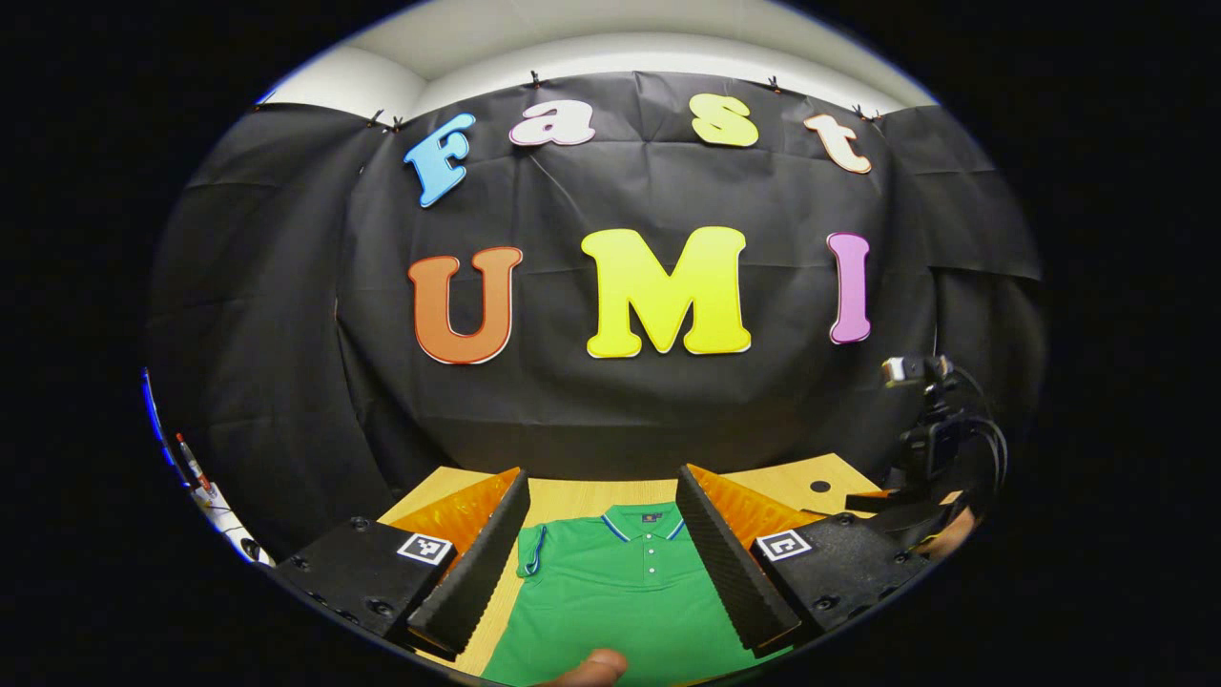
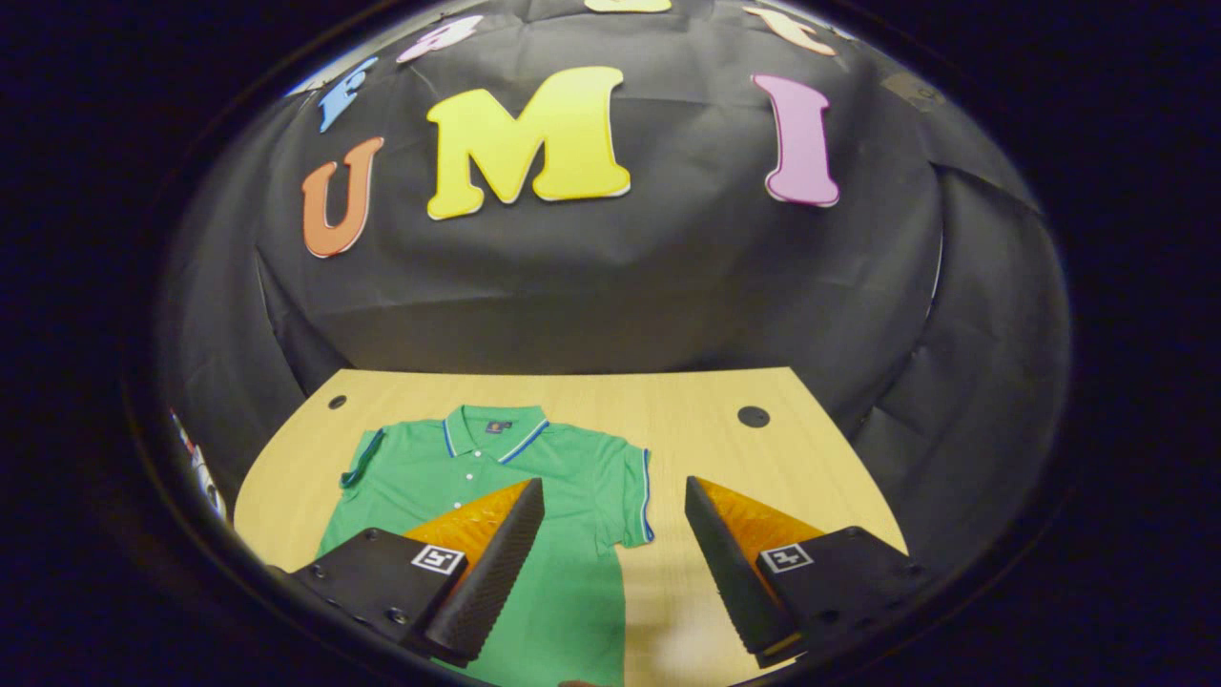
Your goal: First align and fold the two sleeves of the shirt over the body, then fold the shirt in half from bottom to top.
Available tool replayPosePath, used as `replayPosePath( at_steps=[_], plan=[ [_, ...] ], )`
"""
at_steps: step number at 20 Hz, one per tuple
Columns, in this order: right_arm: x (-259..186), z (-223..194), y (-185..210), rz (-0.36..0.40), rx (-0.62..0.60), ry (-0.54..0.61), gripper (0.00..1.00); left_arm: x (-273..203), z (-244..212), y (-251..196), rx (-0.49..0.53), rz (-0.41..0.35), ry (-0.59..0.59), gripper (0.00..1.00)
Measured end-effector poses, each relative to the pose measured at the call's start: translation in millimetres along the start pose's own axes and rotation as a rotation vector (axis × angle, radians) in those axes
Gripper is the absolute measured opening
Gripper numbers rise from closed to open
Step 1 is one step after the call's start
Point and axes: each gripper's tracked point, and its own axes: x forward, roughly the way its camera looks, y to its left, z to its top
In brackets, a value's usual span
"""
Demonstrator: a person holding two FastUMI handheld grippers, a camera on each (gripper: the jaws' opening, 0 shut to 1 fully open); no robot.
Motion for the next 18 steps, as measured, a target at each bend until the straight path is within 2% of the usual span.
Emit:
replayPosePath(
  at_steps=[3,6,10,11,12,13,15,16,17,18],
  plan=[
    [49.3,-15.7,-10.5,0.008,-0.001,0.086,0.96,0.2,8.7,-1.8,-0.003,0.036,-0.012,1.0],
    [92.9,-42.9,-18.5,0.0,0.006,0.185,0.95,1.8,14.3,-6.7,0.003,0.027,-0.036,0.99],
    [130.5,-74.7,-21.7,-0.016,0.127,0.307,0.95,-2.4,19.7,-1.4,0.041,-0.002,-0.048,0.99],
    [136.1,-78.8,-23.3,-0.019,0.138,0.317,0.95,-1.7,17.9,3.2,0.057,-0.001,-0.043,0.94],
    [139.6,-82.0,-26.6,-0.03,0.14,0.326,0.87,-0.8,13.7,8.9,0.068,0.002,-0.031,0.99],
    [144.4,-85.1,-27.3,-0.032,0.142,0.329,0.87,0.2,7.9,13.4,0.07,0.008,-0.016,0.99],
    [149.7,-86.7,-25.3,-0.022,0.151,0.336,0.64,2.5,-1.9,18.1,0.056,0.013,0.015,1.0],
    [153.4,-89.0,-25.6,-0.023,0.151,0.341,0.69,2.9,-8.0,20.7,0.049,0.017,0.031,0.99],
    [156.1,-91.3,-26.4,-0.025,0.151,0.349,0.62,4.4,-12.8,22.1,0.045,0.019,0.049,1.0],
    [157.3,-91.1,-21.0,-0.005,0.161,0.356,0.61,5.4,-16.7,23.4,0.043,0.025,0.062,1.0]
  ],
)
